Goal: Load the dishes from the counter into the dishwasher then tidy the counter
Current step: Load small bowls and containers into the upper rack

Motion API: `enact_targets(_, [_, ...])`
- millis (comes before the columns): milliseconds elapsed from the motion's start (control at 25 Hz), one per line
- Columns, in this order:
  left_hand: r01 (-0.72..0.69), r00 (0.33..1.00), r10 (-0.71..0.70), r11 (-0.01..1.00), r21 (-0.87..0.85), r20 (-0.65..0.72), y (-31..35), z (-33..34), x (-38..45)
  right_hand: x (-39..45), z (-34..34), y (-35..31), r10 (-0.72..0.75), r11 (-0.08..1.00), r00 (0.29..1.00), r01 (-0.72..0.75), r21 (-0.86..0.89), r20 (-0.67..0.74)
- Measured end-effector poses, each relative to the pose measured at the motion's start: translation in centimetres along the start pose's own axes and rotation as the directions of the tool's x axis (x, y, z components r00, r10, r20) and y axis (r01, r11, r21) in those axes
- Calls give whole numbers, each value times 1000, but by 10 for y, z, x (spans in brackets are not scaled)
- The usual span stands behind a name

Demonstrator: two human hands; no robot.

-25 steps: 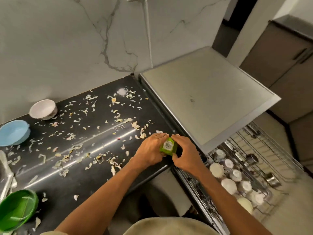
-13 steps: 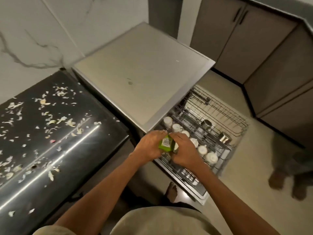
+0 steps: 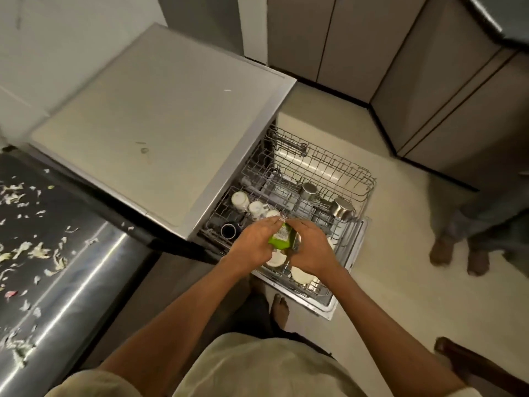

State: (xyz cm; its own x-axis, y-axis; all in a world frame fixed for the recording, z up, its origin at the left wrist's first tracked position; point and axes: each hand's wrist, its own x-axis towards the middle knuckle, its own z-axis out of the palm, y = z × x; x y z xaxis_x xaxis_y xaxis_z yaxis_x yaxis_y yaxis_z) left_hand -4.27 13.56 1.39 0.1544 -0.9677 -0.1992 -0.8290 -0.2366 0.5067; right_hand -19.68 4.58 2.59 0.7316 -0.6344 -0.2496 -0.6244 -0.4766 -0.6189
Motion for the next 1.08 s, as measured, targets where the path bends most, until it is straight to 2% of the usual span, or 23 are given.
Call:
enact_targets(280, [54,994,-44,994,-96,98,-16,2,72,66,-4,32,82,997,997,-83,13,5])
enact_targets(480, [165,974,-139,976,-141,178,-31,1,128,124,-12,43,157,987,987,-157,33,21])
enact_targets(800, [269,918,-241,962,-49,315,-58,28,196,200,17,87,273,956,960,-277,97,59])
enact_targets(1080, [419,879,-378,904,-90,290,-87,56,244,271,49,125,300,933,946,-318,172,120])
